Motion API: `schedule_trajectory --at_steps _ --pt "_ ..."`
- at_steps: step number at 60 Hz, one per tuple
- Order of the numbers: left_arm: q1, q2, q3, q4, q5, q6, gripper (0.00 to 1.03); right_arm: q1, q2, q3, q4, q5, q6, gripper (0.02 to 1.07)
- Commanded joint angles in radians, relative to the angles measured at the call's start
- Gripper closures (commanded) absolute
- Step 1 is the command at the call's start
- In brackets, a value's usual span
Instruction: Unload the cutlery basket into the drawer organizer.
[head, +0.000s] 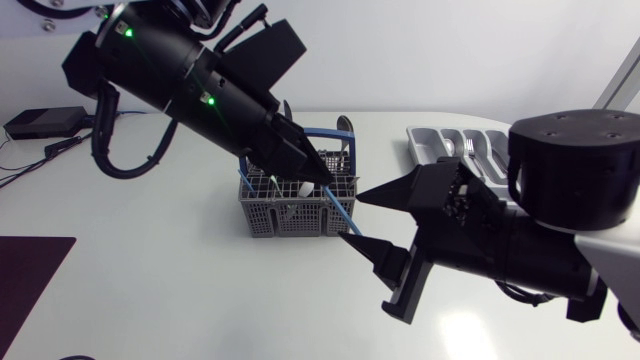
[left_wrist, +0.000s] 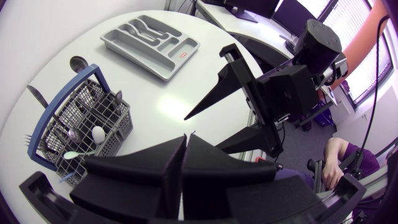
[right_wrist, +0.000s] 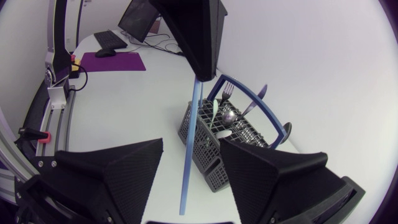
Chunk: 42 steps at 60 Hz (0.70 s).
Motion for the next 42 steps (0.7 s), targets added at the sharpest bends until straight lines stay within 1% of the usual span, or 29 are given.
schedule_trajectory --at_steps 1,9,13,18,23,28,31,33,35,40,42 --pt "-0.007 0.016 -0.021 0.009 0.01 0.016 0.91 0.009 0.021 -0.015 0.019 0.006 -0.021 0.59" --pt "-0.004 0.017 -0.021 0.011 0.01 0.016 0.91 0.012 0.03 -0.017 0.02 0.005 -0.021 0.77" --pt "-0.004 0.017 -0.021 0.011 0.01 0.016 0.91 0.012 0.04 -0.021 0.028 0.003 -0.021 0.77" --pt "-0.004 0.017 -0.021 0.011 0.01 0.016 0.9 0.012 0.053 -0.024 0.033 0.0 -0.019 0.83" --pt "-0.006 0.017 -0.023 0.011 0.01 0.016 0.9 0.014 0.069 -0.026 0.034 0.0 -0.016 0.85" --pt "-0.006 0.017 -0.026 0.011 0.01 0.016 0.9 0.014 0.07 -0.026 0.045 0.002 -0.01 0.94" --pt "-0.004 0.017 -0.029 0.011 0.01 0.016 0.9 0.015 0.069 -0.024 0.043 0.003 -0.007 0.96" --pt "-0.004 0.017 -0.029 0.011 0.01 0.016 0.9 0.015 0.067 -0.024 0.043 0.005 -0.007 1.01" --pt "-0.003 0.017 -0.031 0.011 0.01 0.016 0.9 0.015 0.066 -0.024 0.04 0.006 -0.007 1.01" --pt "0.002 0.017 -0.031 0.011 0.01 0.018 0.85 0.017 0.061 -0.024 0.022 0.006 -0.01 1.01" --pt "0.007 0.016 -0.027 0.012 0.01 0.016 0.79 0.017 0.058 -0.026 0.014 0.005 -0.013 1.01"
